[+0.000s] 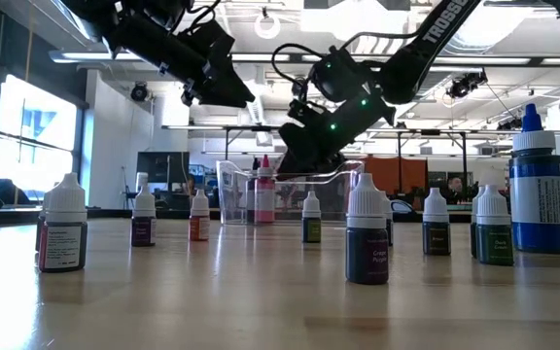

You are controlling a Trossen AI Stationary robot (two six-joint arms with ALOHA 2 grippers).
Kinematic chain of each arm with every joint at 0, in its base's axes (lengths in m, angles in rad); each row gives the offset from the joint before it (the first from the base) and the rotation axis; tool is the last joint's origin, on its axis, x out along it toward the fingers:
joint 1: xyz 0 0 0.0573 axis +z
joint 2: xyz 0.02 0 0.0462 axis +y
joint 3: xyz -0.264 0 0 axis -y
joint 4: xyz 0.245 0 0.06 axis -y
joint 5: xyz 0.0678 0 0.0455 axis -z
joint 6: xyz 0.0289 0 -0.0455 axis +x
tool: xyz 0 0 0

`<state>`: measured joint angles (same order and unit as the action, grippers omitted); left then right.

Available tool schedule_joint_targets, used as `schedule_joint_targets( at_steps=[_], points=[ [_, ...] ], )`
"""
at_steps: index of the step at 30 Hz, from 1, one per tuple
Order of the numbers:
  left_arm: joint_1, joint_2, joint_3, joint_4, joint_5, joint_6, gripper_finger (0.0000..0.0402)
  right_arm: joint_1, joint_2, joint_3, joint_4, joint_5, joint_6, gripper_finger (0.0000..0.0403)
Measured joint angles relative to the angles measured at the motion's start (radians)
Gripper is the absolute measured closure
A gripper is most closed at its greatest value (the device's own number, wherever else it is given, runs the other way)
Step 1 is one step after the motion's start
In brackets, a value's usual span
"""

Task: Pick & Place food coloring
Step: Put the pink food coloring into the transparent bin, then put the blue food coloring into the transparent bin

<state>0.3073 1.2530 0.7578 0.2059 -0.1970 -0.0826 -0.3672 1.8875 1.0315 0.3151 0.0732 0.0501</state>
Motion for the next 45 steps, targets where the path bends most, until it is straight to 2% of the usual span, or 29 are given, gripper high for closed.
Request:
schedule_joint_targets(
  at_steps=[11,16,24,32,37,45],
  points=[
    [0.000,0.000,0.000,0.000,0.000,0.000,0.0236,0.001,0.046,0.001,0.080,-0.021,0.039,0.0402],
    [0.000,0.000,0.000,0.000,0.000,0.000,0.0236,0.000,0.046,0.003,0.119,-0.064,0.030,0.0402],
    [0.000,0.000,0.000,-0.012,0.000,0.000,0.0236,0.000,0.037,0.002,0.108,-0.043,0.021,0.0402],
    [0.000,0.000,0.000,-0.027,0.017,0.000,0.0236,0.013,-0.129,0.002,-0.019,-0.020,0.006,0.0401],
    [0.000,0.000,0.000,-0.026,0.144,0.000,0.0236,0.082,-0.321,0.002,-0.140,-0.024,-0.082,0.0402],
    [-0.007,0.009,0.001,-0.010,0.519,0.034,0.0236,0.255,-0.580,0.003,-0.251,-0.027,-0.132,0.0401]
  ],
)
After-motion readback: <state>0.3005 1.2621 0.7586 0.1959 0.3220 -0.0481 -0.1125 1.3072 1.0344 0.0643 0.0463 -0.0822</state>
